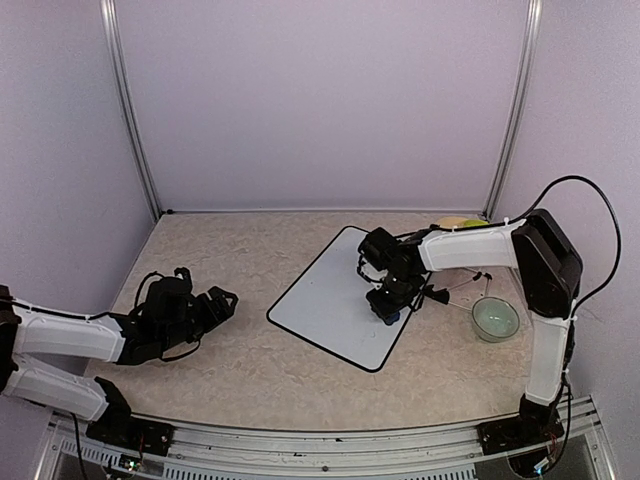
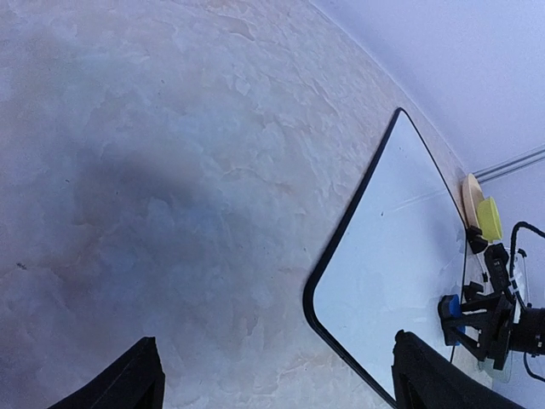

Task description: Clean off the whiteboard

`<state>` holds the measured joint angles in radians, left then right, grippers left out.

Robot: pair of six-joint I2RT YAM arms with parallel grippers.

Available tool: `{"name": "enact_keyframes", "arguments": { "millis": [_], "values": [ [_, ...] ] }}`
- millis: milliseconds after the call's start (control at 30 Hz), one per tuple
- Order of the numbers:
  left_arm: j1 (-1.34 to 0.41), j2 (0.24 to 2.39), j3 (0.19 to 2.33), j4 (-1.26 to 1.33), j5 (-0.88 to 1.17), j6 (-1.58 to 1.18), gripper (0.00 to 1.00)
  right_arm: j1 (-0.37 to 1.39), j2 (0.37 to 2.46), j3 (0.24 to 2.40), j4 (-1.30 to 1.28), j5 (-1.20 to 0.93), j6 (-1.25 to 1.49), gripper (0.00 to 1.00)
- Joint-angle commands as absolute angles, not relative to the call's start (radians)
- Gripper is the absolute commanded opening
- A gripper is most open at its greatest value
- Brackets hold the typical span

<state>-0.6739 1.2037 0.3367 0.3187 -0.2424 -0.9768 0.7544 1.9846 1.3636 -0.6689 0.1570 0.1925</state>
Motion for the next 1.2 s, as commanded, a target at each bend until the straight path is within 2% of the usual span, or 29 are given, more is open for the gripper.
{"name": "enact_keyframes", "arguments": {
  "millis": [0, 800, 1033, 1167],
  "values": [
    [-0.674, 1.179, 0.337, 0.297, -0.255, -0.976, 0.90, 0.724, 2.021, 1.382, -0.681, 0.176, 0.162, 0.35],
    [-0.670, 1.172, 0.352, 0.277, -0.265, -0.966, 0.90, 0.498, 2.184, 1.590, -0.647, 0.228, 0.134, 0.36],
    [-0.669, 1.183, 0.363, 0.277, -0.261, -0.964, 0.90, 0.468, 2.192, 1.586, -0.649, 0.201, 0.132, 0.35],
    [-0.667, 1.188, 0.365, 0.280, -0.261, -0.962, 0.90, 0.481, 2.157, 1.512, -0.624, 0.153, 0.142, 0.35]
  ]
}}
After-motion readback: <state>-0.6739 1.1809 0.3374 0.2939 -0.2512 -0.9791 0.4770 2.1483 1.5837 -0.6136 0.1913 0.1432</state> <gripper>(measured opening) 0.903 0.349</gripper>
